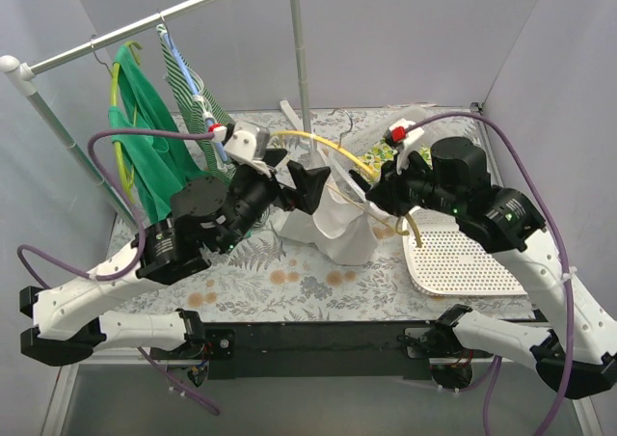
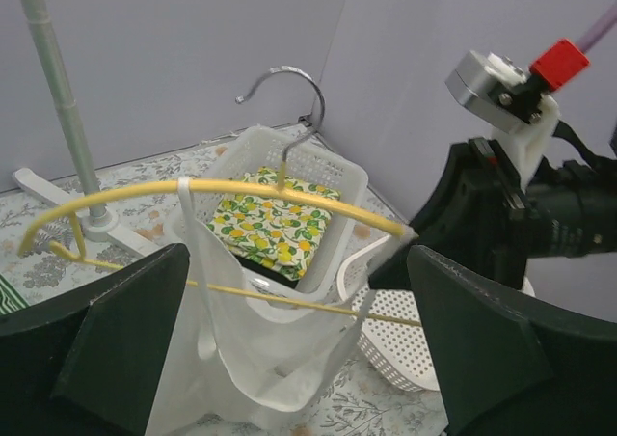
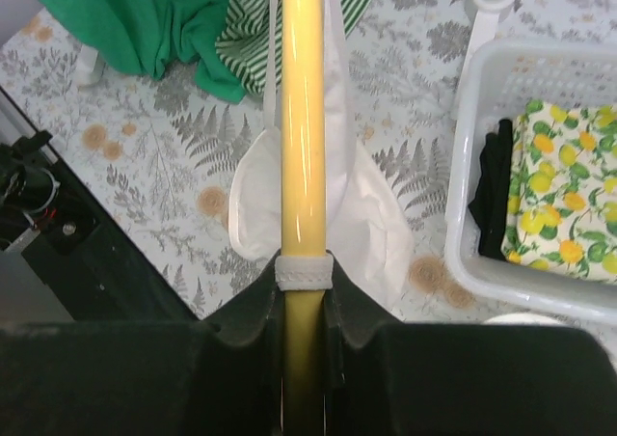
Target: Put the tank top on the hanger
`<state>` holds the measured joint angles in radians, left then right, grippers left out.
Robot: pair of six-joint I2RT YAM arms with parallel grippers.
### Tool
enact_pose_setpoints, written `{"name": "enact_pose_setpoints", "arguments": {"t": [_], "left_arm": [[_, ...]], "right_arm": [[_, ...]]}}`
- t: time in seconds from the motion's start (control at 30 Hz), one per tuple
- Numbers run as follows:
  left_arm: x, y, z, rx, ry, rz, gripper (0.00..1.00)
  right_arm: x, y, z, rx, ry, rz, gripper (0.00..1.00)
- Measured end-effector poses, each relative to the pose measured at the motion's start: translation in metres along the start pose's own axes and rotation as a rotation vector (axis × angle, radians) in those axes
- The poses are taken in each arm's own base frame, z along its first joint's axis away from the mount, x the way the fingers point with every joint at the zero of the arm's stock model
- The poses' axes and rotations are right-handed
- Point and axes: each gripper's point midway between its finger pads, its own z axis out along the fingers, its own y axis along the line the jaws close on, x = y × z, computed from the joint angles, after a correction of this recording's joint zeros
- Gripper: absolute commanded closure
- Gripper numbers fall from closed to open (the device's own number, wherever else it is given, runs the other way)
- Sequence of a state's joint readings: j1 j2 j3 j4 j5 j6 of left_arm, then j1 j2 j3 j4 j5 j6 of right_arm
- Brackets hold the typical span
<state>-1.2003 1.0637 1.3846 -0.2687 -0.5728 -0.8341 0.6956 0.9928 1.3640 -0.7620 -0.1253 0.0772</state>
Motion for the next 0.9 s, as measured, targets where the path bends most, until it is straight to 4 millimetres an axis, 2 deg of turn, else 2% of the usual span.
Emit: {"name": "enact_pose_setpoints", "arguments": {"t": [0.07, 0.23, 0.3, 0.4, 0.43, 0.5, 0.53, 0.67, 0.8, 0.9], "left_arm": [[-0.007, 0.002, -0.010, 0.018, -0.017, -0.023, 0.02], [-0.016, 0.003, -0.025, 0.062, -0.036, -0.054, 0.04], [-0.008, 0.002, -0.029, 0.083, -0.020, -0.052, 0.05], [0.008, 0.001, -0.033, 0.106, 0.022, -0.044, 0.07], [0.018, 0.000, -0.034, 0.119, 0.048, -0.041, 0.07], [0.031, -0.001, -0.038, 0.139, 0.082, -0.042, 0.07], [0.041, -0.001, -0.042, 0.150, 0.109, -0.042, 0.08], [0.070, -0.001, -0.050, 0.179, 0.188, -0.041, 0.08], [0.096, 0.004, -0.055, 0.170, 0.250, -0.034, 0.08], [0.100, 0.007, -0.058, 0.166, 0.257, -0.034, 0.08]], "right_arm": [[-0.019, -0.002, 0.007, 0.011, -0.014, -0.005, 0.99], [-0.095, -0.008, 0.031, 0.041, -0.101, -0.045, 0.99], [-0.129, -0.013, 0.042, 0.063, -0.155, -0.069, 0.99], [-0.169, -0.020, 0.061, 0.091, -0.211, -0.108, 0.99], [-0.187, -0.023, 0.072, 0.106, -0.244, -0.126, 0.99], [-0.206, -0.029, 0.096, 0.118, -0.269, -0.153, 0.99], [-0.207, -0.034, 0.115, 0.120, -0.264, -0.165, 0.99], [-0.196, -0.045, 0.168, 0.119, -0.230, -0.186, 0.99], [-0.202, -0.051, 0.202, 0.116, -0.269, -0.195, 0.99], [-0.212, -0.051, 0.212, 0.112, -0.320, -0.200, 0.99]]}}
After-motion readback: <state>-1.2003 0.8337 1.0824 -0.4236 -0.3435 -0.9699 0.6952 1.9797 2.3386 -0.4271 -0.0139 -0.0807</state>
